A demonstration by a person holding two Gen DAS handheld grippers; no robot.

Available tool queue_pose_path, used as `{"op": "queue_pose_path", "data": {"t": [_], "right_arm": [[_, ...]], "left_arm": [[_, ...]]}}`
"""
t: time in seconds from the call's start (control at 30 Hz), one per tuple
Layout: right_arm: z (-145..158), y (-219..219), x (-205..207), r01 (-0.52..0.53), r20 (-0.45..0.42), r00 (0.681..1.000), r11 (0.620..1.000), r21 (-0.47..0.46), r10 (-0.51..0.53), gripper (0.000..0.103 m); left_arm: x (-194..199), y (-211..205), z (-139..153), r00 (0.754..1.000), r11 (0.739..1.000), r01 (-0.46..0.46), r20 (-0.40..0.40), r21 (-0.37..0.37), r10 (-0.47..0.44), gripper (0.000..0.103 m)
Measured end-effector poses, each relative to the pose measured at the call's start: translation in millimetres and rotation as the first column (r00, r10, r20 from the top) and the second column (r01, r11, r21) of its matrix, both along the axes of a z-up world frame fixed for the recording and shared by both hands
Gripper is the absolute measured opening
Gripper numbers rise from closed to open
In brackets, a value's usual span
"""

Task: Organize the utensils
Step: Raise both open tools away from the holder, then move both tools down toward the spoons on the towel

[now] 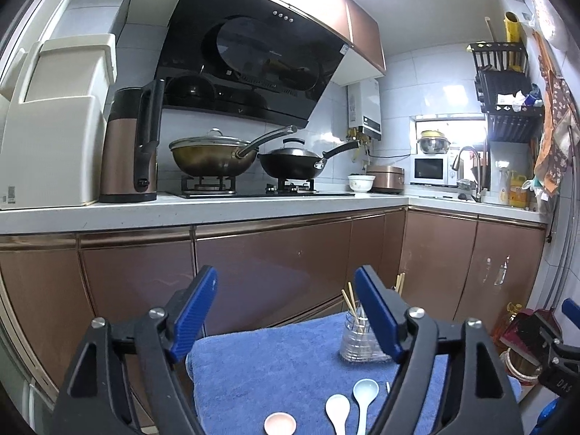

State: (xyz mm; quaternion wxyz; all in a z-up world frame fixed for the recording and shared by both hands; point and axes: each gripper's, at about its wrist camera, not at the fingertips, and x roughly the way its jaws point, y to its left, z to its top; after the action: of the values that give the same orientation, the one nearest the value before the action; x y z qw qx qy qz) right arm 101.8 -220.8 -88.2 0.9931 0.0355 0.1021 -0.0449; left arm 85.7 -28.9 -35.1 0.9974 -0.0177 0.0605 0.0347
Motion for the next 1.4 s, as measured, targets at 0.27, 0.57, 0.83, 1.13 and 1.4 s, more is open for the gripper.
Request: {"op": "queue_pose_path", "data": {"t": [0.27,0.57,0.83,1.13,1.4], "right_arm": [[8.0,4.1,-23.8,-0.002,0.06,0.998,1.0,-0.012,0.003,0.103],[5.1,7.5,-37.9,0.001,0.071,0.997,1.0,-0.011,-0.001,0.103],[0.0,14.3,-41.4,-0.003,0.057,0.998,1.0,-0.004,0.003,0.103],[-6.0,29.3,-42.1,-0.01,0.031,0.999,1.0,-0.015,0.01,0.103],[-15.2,25.5,-38.5,-0.027,-0.012,1.0,1.0,-0.008,0.027,0.103]], "left_arm": [[-19.9,15.5,-1.0,1.0,1.0,-0.001,0.003,-0.019,0.002,0.08],[-37.7,30.9,-9.2,1.0,0.999,-0.022,0.012,-0.033,0.023,0.08],[-44.6,44.0,-27.2,0.995,0.995,-0.102,0.007,-0.024,0.102,0.08],[-44.8,61.5,-43.6,0.99,0.99,-0.138,-0.023,-0.039,0.137,0.08],[-31.6,71.8,-57.2,0.986,0.994,-0.097,-0.138,-0.058,0.089,0.08]]}}
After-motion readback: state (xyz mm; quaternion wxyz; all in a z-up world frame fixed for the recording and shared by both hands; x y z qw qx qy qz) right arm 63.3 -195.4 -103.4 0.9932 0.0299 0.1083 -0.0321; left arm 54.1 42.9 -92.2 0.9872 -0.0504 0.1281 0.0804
